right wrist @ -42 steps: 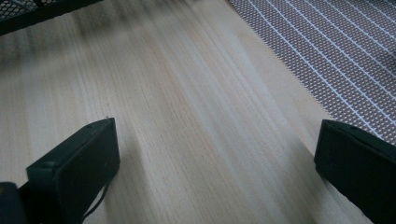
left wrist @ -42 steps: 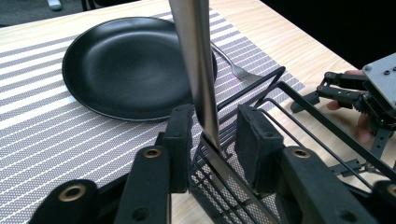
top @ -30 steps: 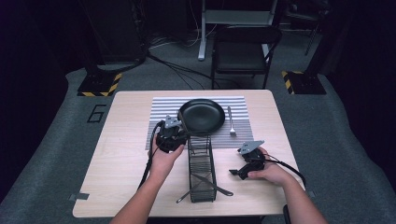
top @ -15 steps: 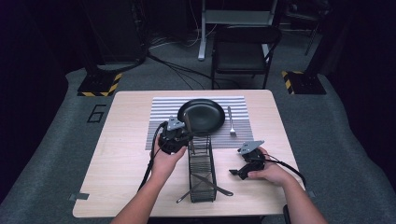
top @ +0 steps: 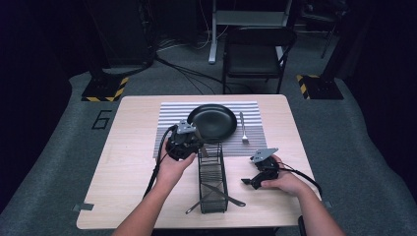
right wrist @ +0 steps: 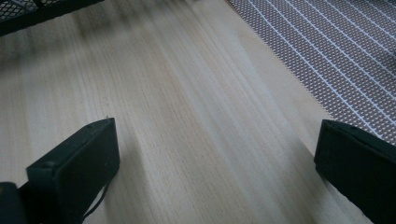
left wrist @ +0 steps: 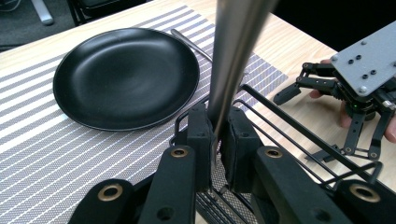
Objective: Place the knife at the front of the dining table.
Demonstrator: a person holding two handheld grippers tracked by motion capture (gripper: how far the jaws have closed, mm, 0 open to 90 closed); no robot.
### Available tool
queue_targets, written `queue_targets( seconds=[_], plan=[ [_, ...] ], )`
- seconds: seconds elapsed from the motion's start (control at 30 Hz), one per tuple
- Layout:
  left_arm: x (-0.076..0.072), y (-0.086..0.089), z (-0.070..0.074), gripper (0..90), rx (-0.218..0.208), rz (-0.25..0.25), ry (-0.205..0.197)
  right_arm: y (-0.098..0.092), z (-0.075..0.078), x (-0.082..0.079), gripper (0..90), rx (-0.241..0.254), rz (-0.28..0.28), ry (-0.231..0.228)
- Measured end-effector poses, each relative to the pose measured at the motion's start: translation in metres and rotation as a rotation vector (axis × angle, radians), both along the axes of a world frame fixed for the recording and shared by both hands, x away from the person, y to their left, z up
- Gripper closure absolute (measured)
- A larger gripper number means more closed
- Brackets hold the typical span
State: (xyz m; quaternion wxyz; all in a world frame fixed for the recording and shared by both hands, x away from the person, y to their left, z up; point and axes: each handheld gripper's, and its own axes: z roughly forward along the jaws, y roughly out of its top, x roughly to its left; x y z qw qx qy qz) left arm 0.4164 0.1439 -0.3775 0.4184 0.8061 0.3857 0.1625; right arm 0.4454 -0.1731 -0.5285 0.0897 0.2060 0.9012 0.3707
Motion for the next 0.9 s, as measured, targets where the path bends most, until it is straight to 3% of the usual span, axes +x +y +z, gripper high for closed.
queue_targets(
  seconds=[0.4,0.9],
  plan=[
    [-0.008,0.016,0.022,82.4,-0.053,-0.006,0.013,0.0,0.0,0.0,0.0,0.001,0.0,0.0],
    [-0.015,0.027,0.052,82.3,-0.071,-0.014,-0.012,0.0,0.0,0.0,0.0,0.001,-0.003,0.002]
  ],
)
